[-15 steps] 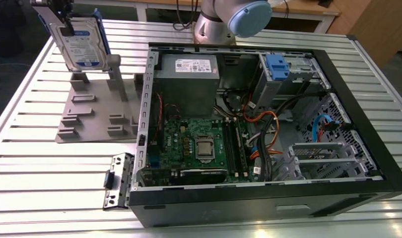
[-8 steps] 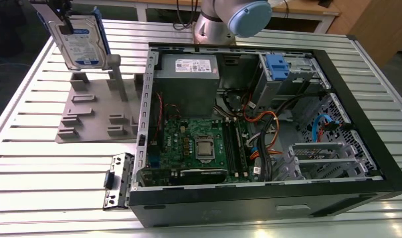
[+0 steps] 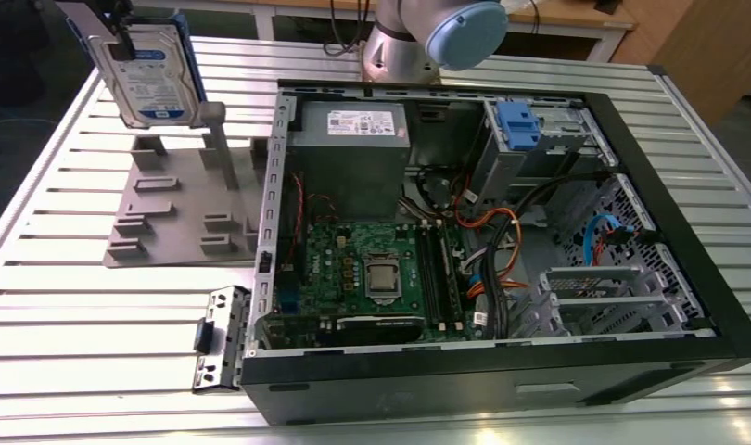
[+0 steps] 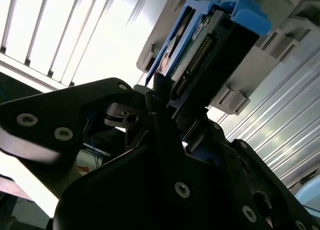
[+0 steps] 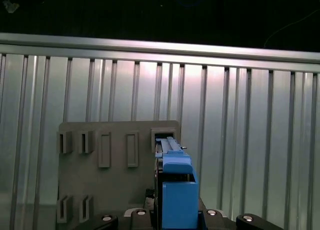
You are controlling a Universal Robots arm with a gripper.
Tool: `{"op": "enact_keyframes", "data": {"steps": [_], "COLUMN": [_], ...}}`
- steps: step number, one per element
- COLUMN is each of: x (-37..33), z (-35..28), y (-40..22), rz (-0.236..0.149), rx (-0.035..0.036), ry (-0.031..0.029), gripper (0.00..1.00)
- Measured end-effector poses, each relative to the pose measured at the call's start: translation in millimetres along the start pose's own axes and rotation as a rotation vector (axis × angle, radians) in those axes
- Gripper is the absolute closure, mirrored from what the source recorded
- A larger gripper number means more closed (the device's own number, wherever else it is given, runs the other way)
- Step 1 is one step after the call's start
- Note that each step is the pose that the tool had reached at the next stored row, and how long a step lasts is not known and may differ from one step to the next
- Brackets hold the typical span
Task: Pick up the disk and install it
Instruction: 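Pick up the disk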
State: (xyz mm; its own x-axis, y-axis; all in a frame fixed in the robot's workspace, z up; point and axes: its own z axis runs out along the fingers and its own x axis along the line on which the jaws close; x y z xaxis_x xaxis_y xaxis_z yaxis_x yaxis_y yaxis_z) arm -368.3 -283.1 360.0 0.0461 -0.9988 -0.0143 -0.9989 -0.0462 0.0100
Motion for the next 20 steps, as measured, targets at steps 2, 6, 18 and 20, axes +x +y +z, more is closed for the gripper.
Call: {"op": "enact_keyframes", "data": {"steps": [2,6,18,20], "x": [0.0,-0.1,-0.2,-0.2], "z": [-1.3,-3.7,-11.1,-12.4], "y": [0.0,0.0,0.1,0.1], "rz": [0.000,0.000,0.000,0.000], "rx": [0.0000,0.0001,0.0000,0.0000], "ry": [0.0000,0.0000,0.0000,0.0000], "gripper": [0.64,0.64,0.64,0.64]}}
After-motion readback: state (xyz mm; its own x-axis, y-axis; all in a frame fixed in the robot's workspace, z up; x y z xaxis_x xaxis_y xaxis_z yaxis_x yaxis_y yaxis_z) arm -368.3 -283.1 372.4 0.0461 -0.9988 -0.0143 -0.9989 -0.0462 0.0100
